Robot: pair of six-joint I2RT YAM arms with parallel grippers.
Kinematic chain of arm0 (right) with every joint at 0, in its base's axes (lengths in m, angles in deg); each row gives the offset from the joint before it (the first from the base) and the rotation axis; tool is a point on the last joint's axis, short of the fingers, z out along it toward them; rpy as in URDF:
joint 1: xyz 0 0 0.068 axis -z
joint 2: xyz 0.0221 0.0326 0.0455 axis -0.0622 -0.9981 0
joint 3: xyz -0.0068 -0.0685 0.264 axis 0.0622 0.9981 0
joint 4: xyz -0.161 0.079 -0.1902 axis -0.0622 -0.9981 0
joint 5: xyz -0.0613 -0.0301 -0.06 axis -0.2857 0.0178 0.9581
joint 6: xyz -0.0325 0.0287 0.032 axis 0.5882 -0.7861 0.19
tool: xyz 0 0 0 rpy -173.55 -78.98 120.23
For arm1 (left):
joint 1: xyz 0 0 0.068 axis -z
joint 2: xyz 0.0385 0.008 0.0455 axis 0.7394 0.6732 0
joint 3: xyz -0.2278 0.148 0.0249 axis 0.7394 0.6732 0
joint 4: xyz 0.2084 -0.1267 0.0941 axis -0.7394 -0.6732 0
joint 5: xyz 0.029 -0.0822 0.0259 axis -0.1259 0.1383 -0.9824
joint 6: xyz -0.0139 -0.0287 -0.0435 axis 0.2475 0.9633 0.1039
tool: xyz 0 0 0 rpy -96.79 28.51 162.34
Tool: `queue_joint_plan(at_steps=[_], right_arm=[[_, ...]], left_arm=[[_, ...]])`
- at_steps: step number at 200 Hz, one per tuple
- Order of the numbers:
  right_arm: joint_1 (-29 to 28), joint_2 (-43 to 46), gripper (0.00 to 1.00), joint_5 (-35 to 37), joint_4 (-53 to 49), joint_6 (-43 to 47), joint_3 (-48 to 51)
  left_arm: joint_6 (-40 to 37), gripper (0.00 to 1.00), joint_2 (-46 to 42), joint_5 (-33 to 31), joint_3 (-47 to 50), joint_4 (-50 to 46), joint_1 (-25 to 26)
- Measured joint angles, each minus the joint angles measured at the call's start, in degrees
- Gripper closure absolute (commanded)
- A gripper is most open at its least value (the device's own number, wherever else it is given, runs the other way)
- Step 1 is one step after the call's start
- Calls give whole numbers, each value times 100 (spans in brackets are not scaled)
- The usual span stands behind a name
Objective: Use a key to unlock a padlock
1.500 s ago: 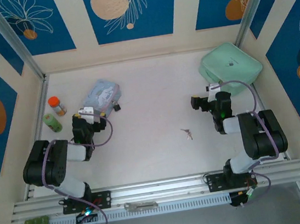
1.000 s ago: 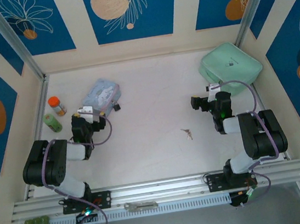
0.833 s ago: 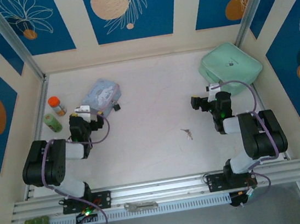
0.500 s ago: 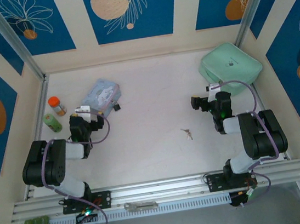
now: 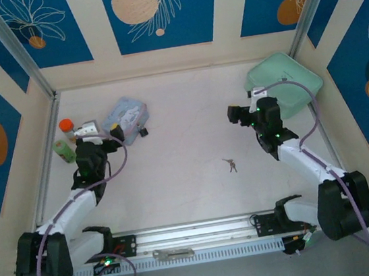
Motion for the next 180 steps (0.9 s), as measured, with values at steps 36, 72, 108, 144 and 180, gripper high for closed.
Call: queue_joint_plan(at_steps=[36,72,108,144,180], right_arm=[[-1110,-90,31,-66,-1963,-767,-422],[-1718,-415,37,-247,-3320,-1331,-470],[-1757,-817,43,-212,-3919,-1650,-455],[-1738,-1215,59,-142,-4002,-1862,-452],[-1727,-1578,62,-22,-3980,-1902,-452]], left_arm=[[1283,3,57,251,-48,-535,957],[1954,4,866,343,-295,-625,1825],[2299,6,1937,647,-988,-516,2151],[2481,6,2352,868,-1329,-278,2302],[2542,6,2378,955,-1349,-195,2347]])
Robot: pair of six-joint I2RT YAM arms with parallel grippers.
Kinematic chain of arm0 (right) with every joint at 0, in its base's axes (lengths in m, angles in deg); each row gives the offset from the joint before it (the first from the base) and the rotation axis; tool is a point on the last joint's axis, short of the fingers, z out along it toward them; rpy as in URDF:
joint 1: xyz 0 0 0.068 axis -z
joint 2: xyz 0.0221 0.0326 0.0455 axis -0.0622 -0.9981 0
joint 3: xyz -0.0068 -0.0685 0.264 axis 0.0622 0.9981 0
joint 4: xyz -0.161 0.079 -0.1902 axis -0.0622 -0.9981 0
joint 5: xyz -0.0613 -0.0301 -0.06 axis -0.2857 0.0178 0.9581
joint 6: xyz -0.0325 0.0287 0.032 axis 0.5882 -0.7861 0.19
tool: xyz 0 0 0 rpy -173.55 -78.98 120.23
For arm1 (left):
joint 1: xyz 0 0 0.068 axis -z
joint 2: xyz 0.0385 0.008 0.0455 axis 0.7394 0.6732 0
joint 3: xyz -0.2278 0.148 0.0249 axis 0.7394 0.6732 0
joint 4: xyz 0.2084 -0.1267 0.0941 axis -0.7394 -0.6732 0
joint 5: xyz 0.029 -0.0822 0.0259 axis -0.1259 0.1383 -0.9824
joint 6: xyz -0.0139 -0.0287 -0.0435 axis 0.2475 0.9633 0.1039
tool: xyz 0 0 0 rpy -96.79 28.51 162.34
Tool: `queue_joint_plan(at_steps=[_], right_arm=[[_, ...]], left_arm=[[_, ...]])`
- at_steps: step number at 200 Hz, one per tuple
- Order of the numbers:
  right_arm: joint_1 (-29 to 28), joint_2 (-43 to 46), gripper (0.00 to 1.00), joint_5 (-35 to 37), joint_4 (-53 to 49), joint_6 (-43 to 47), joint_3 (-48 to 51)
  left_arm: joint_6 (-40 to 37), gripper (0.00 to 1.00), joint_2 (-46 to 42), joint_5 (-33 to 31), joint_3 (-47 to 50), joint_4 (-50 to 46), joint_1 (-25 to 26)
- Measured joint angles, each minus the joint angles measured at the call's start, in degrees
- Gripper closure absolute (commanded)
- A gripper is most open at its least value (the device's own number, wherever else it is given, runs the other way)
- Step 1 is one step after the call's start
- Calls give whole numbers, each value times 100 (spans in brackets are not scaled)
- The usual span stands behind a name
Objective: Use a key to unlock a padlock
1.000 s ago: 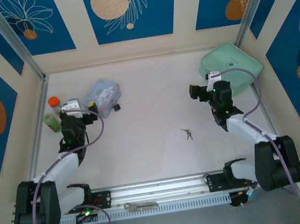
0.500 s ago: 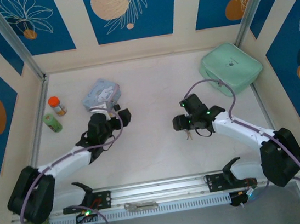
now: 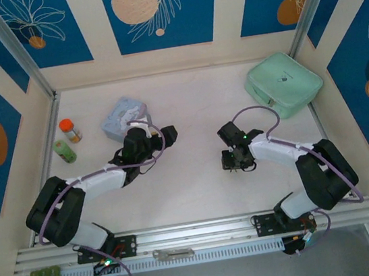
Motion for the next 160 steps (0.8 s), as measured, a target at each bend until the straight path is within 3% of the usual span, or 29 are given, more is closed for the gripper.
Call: queue_joint_plan(at_steps=[83,115,160], right_arm=[[98,-144,82,127,313,0,61],[125,-144,100,83,511,79,76],[136,92,100,-142,809,271,293]], left_arm=[[0,6,-20,24,7,4,0],[52,7,-17,101,0,33,0],[769,15,63,372,0,457,48]])
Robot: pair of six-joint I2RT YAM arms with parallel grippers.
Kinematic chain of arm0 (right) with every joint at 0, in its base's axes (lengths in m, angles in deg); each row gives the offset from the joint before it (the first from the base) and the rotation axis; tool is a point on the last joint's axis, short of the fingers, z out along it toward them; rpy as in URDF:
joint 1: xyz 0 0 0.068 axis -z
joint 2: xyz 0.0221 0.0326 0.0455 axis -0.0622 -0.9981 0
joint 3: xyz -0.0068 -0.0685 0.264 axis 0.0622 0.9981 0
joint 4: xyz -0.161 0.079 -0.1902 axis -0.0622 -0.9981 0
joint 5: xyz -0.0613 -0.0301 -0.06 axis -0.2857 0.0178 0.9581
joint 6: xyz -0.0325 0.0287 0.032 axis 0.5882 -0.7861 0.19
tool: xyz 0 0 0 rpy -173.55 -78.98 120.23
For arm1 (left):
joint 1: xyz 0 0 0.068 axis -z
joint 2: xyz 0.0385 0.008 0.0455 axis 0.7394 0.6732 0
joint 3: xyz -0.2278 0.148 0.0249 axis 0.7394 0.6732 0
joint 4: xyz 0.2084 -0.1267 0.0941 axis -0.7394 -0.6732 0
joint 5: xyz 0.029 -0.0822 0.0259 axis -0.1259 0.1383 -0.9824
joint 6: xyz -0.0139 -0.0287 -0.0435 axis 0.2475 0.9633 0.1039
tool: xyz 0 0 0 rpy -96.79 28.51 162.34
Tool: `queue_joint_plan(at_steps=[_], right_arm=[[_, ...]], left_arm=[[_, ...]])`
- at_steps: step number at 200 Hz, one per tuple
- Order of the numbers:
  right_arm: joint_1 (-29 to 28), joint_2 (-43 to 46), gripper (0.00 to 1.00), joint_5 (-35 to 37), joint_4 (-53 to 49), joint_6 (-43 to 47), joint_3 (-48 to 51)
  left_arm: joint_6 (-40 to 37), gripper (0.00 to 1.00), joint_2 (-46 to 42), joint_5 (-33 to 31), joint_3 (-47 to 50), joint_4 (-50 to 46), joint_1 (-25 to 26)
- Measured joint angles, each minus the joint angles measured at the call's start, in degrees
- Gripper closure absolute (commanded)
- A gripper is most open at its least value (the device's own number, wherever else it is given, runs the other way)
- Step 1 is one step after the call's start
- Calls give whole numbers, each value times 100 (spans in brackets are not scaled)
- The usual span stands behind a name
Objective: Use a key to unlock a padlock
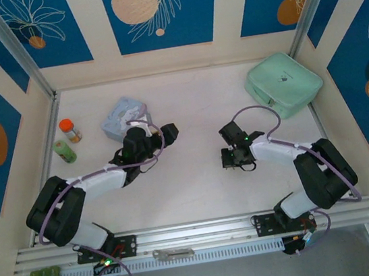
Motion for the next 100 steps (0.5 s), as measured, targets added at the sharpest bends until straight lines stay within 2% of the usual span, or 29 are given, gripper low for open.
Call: queue_joint_plan(at_steps=[20,49,100], right_arm=[[17,264,100,-166,76,103,39],[46,522,100,-433,308,140,37],[168,573,100,-1001,667,-103,44]], left_arm=[[570,17,223,101,13,481,177],[1292,17,715,79,35,1110,723],[2251,17,1436,-149,33,1541,1316]])
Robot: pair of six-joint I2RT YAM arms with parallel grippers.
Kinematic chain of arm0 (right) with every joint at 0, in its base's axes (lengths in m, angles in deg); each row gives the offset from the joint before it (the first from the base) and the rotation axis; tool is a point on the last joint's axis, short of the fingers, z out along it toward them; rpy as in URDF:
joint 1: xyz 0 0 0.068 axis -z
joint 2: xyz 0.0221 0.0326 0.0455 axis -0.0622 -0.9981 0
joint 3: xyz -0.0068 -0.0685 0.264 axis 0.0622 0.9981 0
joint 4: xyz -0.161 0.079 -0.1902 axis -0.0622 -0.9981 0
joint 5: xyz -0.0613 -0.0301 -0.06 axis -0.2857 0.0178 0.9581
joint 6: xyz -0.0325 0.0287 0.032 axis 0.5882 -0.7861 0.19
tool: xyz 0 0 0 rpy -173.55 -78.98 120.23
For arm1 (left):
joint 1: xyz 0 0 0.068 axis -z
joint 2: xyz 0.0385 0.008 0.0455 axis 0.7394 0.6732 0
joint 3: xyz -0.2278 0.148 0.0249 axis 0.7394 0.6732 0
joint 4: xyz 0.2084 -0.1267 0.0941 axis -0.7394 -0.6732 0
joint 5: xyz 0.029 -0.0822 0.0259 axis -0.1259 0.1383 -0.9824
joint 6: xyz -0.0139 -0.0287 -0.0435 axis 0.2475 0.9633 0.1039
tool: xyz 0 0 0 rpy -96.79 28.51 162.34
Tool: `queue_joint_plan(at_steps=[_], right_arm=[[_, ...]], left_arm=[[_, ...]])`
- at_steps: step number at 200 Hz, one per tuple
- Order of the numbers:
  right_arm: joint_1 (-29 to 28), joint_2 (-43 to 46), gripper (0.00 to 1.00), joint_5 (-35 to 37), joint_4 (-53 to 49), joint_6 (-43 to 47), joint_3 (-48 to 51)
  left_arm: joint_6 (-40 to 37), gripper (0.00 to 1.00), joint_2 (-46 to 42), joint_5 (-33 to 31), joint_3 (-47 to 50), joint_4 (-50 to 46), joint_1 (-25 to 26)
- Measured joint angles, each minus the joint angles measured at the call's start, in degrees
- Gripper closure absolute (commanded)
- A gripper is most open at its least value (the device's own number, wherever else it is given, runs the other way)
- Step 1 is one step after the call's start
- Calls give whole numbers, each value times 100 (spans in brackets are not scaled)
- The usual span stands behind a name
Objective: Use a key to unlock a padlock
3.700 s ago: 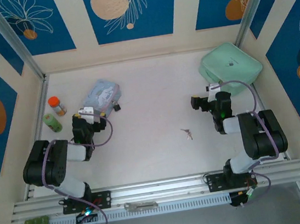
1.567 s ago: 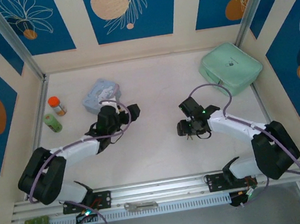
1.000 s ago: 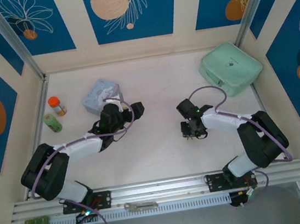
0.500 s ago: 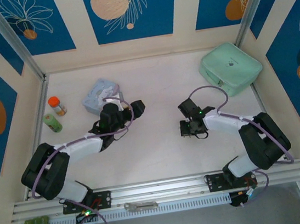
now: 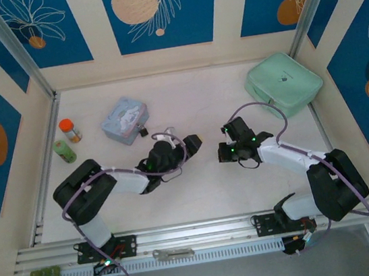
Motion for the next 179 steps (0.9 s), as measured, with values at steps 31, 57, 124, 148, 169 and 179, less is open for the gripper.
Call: queue_joint_plan(at_steps=[31,57,124,148,169,179], right_arm=[[70,48,100,-284,293,-249,37],[83,-173,100,-452,483,-509,39],[107,-562,65,26,-328,-892,-61],[103,-321,61,306,-636,-841,-44],[103,-122,61,494,-721,-658,-61],[103,-136,61,544,-767,-538,-125]], left_arm=[[417,17,199,-195,0,105,116],[444,16,157,-422,4,157,103],[149,14,-400,-649,190,68,-105],[98,14,-415,-660,190,50,-140],[52,14,-415,-660,190,46,-173],[22,14,-415,-658,190,44,-190]])
